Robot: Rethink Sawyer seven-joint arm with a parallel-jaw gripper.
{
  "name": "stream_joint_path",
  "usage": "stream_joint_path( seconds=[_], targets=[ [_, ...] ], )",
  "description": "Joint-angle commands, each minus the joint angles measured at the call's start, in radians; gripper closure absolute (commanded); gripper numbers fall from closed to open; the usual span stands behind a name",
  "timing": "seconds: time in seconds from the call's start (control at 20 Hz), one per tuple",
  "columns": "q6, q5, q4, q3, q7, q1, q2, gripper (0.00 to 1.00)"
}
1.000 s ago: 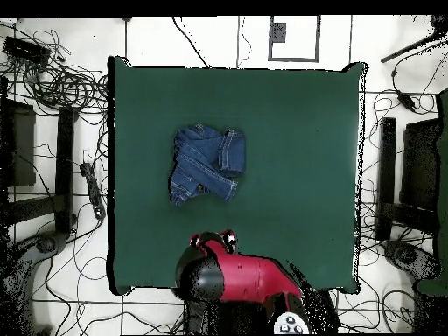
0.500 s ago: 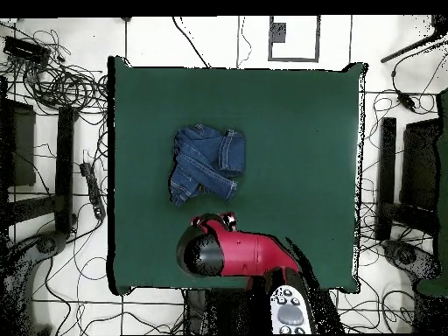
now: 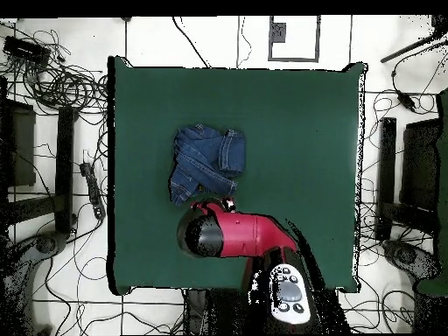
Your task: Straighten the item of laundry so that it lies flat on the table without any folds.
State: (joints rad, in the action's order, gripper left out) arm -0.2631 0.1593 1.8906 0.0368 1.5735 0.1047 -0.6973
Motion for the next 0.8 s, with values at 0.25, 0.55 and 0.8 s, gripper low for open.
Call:
stream_joint_path(
  seconds=[0.25,0.55,0.8],
  targets=[
    [-0.095,-0.019,-0.144,-0.138,0.073,-0.026,0.064,0.00],
    [-0.079,-0.014,-0.179,-0.145,0.072,-0.021,0.092,0.00],
    [-0.055,-0.006,-0.193,-0.151,0.075,-0.016,0.123,0.00]
  ],
)
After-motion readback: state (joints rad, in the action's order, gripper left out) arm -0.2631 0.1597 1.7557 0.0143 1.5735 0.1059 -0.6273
